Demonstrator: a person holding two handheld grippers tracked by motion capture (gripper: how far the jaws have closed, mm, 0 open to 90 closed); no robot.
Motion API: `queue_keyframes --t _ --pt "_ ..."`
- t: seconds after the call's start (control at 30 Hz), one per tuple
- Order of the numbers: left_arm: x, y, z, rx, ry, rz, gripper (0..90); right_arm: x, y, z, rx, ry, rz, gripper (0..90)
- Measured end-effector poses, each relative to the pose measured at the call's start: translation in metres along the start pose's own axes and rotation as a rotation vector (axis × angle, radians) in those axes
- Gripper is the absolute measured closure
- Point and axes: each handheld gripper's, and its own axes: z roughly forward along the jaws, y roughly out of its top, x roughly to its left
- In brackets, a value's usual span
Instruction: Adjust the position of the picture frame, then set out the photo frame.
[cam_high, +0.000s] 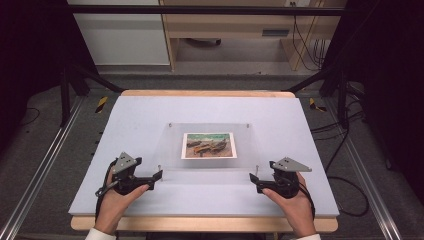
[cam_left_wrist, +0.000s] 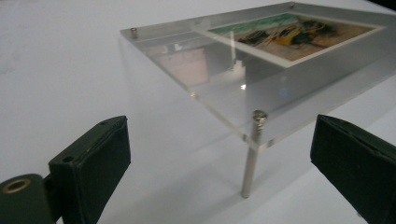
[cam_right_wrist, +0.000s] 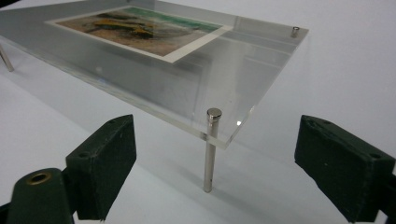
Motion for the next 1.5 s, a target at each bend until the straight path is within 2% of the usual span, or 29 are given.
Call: queue_keyframes --t 0.1,0.13,0.2,0.3,0.33,0.53,0.67,0.77,0.8,0.83,0.87,0.9,0.93,0.97,1.03,1.07,1.17,1.23,1.27,1.3,1.33,1.5 --pt "0.001 0.001 -0.005 -0.022 -0.018 -0.003 4.3 -0.001 0.001 -0.002 -0.014 0.002 -0.008 11.3" --pt "0.002 0.002 -0.007 -0.040 -0.030 -0.015 4.4 -0.002 0.001 -0.003 -0.026 0.009 -0.003 10.1" --pt "0.004 0.006 -0.012 -0.083 -0.058 -0.071 4.5 -0.001 0.002 -0.003 -0.036 0.015 -0.013 9.7" --pt "0.003 0.009 -0.012 -0.082 -0.058 -0.054 4.7 0.000 0.003 -0.003 -0.045 0.014 -0.019 9.8" --pt "0.001 0.012 -0.011 -0.071 -0.049 -0.034 5.0 0.001 0.004 -0.003 -0.039 0.013 -0.025 10.5" --pt "-0.004 0.017 -0.010 -0.066 -0.036 -0.016 5.6 0.003 0.006 -0.002 -0.043 -0.007 -0.042 11.6" --pt "-0.005 0.022 -0.010 -0.063 -0.027 -0.023 5.7 0.005 0.007 -0.005 -0.052 -0.019 -0.045 13.1" --pt "-0.007 0.035 -0.009 -0.068 -0.023 -0.006 6.3 0.007 0.017 -0.004 -0.063 -0.048 -0.057 13.4" --pt "-0.007 0.040 -0.008 -0.067 0.001 0.008 8.1 0.007 0.021 -0.003 -0.061 -0.058 -0.054 13.2" --pt "-0.007 0.040 -0.008 -0.067 0.001 0.008 8.8 0.007 0.021 -0.003 -0.061 -0.058 -0.054 13.2" --pt "-0.006 0.052 -0.008 -0.084 0.034 0.013 8.9 0.007 0.032 0.002 -0.056 -0.072 -0.050 15.2" --pt "-0.006 0.052 -0.008 -0.084 0.034 0.013 9.1 0.007 0.032 0.002 -0.056 -0.072 -0.050 15.2" --pt "-0.004 0.062 -0.006 -0.094 0.021 -0.005 9.2 0.008 0.045 0.007 -0.050 -0.078 -0.077 16.9" --pt "-0.004 0.062 -0.006 -0.094 0.021 -0.005 9.3 0.008 0.045 0.007 -0.050 -0.078 -0.077 16.9" --pt "-0.001 0.067 -0.001 -0.086 0.024 -0.016 9.3 0.007 0.056 0.014 -0.032 -0.072 -0.086 16.8" --pt "0.001 0.067 0.005 -0.076 0.024 -0.037 9.7 0.006 0.066 0.020 -0.027 -0.065 -0.081 18.4" --pt "0.001 0.064 0.008 -0.059 0.030 -0.047 9.5 0.004 0.071 0.024 -0.012 -0.060 -0.075 23.8" --pt "0.001 0.055 0.010 -0.047 0.026 -0.042 9.5 -0.001 0.062 0.031 -0.034 -0.046 -0.032 25.0" --pt "0.001 0.053 0.011 -0.045 0.023 -0.047 9.1 -0.003 0.058 0.035 -0.010 -0.031 -0.029 24.6" --pt "0.001 0.053 0.011 -0.045 0.023 -0.047 9.1 -0.003 0.058 0.035 -0.010 -0.031 -0.029 24.6" --pt "0.003 0.050 0.013 -0.040 0.034 -0.067 9.7 -0.004 0.054 0.038 0.018 -0.026 -0.022 24.6" --pt "0.004 0.045 0.019 -0.028 0.018 -0.103 14.8 -0.004 0.052 0.037 0.043 -0.014 0.011 24.1"
